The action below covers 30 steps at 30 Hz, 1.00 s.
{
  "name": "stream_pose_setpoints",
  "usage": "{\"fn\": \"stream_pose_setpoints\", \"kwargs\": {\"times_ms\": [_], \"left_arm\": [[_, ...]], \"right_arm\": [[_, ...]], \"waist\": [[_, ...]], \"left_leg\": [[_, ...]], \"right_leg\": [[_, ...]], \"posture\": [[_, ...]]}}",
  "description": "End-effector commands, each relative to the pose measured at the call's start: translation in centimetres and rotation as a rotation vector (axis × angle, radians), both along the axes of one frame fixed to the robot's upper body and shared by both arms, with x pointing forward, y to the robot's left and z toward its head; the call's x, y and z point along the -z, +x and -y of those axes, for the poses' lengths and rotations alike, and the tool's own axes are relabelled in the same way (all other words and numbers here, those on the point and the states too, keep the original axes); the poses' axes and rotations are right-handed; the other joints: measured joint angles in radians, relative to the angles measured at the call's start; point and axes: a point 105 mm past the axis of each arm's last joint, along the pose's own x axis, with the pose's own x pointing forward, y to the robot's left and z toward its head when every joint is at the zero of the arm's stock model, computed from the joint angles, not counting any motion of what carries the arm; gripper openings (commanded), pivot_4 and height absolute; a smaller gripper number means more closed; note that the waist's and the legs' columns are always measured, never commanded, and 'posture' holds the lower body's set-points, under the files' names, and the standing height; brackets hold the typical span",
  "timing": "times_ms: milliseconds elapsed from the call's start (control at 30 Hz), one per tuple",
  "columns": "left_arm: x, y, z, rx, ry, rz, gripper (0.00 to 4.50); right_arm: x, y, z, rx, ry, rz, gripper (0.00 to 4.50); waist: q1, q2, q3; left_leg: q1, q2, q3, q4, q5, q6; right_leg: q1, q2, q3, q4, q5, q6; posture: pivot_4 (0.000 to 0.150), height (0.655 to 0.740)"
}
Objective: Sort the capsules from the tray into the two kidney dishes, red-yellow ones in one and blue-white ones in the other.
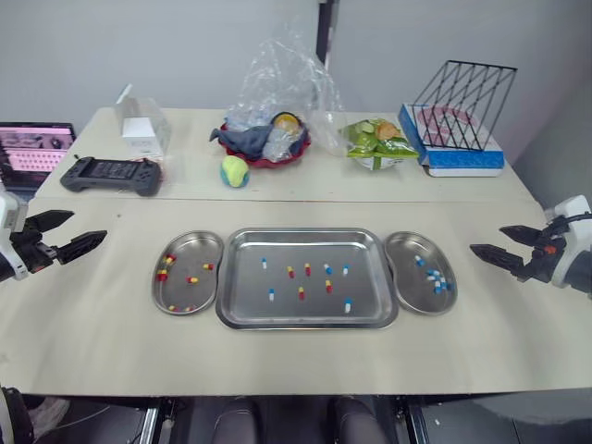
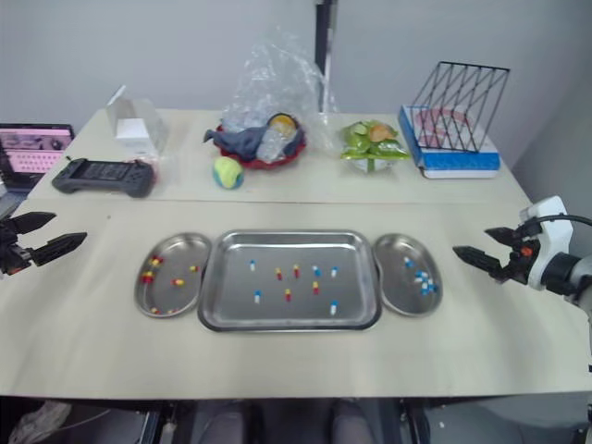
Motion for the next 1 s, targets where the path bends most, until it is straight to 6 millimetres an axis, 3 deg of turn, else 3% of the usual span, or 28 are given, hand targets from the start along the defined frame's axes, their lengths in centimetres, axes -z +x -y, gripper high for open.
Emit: {"fn": "stream_pose_setpoints", "kwargs": {"times_ms": [33, 667, 767, 1000], "left_arm": [[-1.3, -0.3, -0.3, 0.008, 0.037, 0.036, 4.46], [-0.9, -2.0, -0.1, 0.037, 0.084, 0.05, 4.46], [-0.7, -2.1, -0.2, 0.032, 0.085, 0.049, 4.46], [-0.9, -2.2, -0.1, 0.03, 0.095, 0.057, 4.46]], "right_arm": [[-2.1, -0.1, -0.7, -0.031, -0.009, 0.052, 4.5], [-3.3, -0.1, -6.2, -0.253, -0.023, 0.057, 4.5], [-3.4, 0.5, -5.6, -0.2, 0.02, 0.035, 4.5], [-3.5, 0.5, -5.2, -0.196, 0.006, 0.035, 4.5]], "waist": [[-0.019, 0.0, 0.0], [-0.026, 0.003, 0.0], [-0.048, 0.008, 0.001], [-0.008, 0.008, 0.001]], "left_leg": [[0.0, 0.0, -0.003, 0.0, -0.001, -0.001], [-0.005, 0.0, -0.009, 0.002, -0.001, 0.0], [-0.016, -0.014, -0.062, 0.002, 0.004, 0.001], [-0.017, -0.013, -0.056, 0.012, 0.003, 0.004]], "right_leg": [[0.0, 0.002, 0.0, 0.0, 0.0, 0.001], [0.0, 0.002, -0.007, 0.0, -0.002, 0.002], [0.027, -0.013, -0.055, -0.006, -0.002, 0.003], [0.022, -0.017, -0.061, -0.005, -0.003, 0.002]], "posture": [[0.15, 0.7305], [0.15, 0.7323], [0.15, 0.7334], [0.15, 0.7334]]}}
